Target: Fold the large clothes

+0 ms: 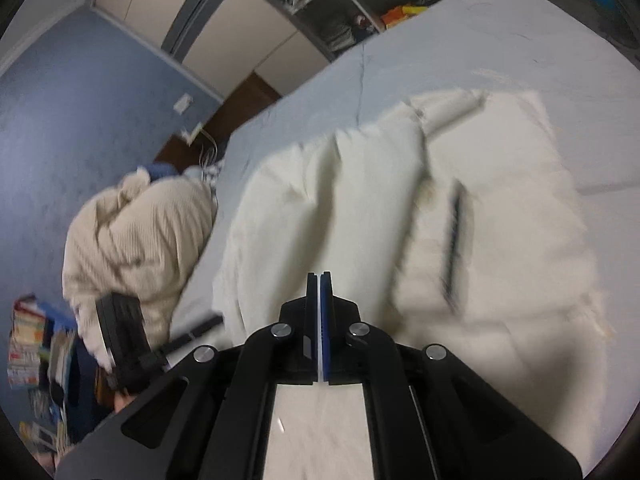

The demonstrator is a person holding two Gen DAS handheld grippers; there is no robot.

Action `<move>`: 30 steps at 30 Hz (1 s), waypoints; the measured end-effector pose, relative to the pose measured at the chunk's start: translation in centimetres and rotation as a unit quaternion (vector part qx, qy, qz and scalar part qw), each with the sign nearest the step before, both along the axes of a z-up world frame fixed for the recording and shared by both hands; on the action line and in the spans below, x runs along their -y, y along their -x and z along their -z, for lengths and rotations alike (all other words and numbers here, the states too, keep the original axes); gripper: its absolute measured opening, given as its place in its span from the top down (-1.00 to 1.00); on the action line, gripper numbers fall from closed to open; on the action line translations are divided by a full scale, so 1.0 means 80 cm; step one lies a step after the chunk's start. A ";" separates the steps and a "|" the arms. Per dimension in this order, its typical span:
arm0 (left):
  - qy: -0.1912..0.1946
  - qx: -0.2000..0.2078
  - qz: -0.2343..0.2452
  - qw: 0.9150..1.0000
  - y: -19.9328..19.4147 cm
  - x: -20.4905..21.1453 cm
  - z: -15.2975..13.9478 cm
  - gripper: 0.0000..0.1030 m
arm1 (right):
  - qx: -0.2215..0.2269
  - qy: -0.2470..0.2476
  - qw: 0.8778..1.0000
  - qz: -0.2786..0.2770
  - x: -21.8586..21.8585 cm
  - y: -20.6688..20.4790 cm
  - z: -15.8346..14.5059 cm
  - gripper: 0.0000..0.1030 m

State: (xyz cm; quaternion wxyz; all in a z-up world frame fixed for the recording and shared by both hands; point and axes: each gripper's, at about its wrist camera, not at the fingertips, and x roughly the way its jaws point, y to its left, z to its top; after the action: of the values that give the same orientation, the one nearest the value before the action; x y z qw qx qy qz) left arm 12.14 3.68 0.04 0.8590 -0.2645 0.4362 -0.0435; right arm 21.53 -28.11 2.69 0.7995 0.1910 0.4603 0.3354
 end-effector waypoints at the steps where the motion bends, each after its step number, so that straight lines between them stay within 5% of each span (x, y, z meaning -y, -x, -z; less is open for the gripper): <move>1: -0.005 -0.002 0.000 1.000 0.007 -0.001 -0.002 -0.34 | -0.005 0.009 1.000 0.000 0.015 0.012 0.003 1.00; 9: -0.013 -0.065 -0.033 0.997 0.107 -0.043 0.002 -0.45 | -0.068 0.031 0.995 0.066 0.135 0.080 0.044 0.91; 16: -0.030 -0.125 -0.065 0.990 0.176 -0.064 0.009 -0.54 | -0.099 0.024 0.989 0.109 0.200 0.126 0.069 0.13; 20: -0.006 -0.127 -0.102 0.987 0.214 -0.086 0.014 -0.53 | -0.110 0.012 0.985 0.132 0.222 0.138 0.073 -0.04; 30: 0.007 -0.151 -0.130 0.980 0.247 -0.091 0.016 -0.54 | -0.121 0.015 0.981 0.154 0.242 0.166 0.081 -0.07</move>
State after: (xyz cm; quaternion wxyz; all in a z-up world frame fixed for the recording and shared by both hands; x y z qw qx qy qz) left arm -7.65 10.98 -1.26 0.7797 -0.3283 0.5227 0.1056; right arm 8.27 -47.44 -3.78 0.7828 0.2865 0.5237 0.1757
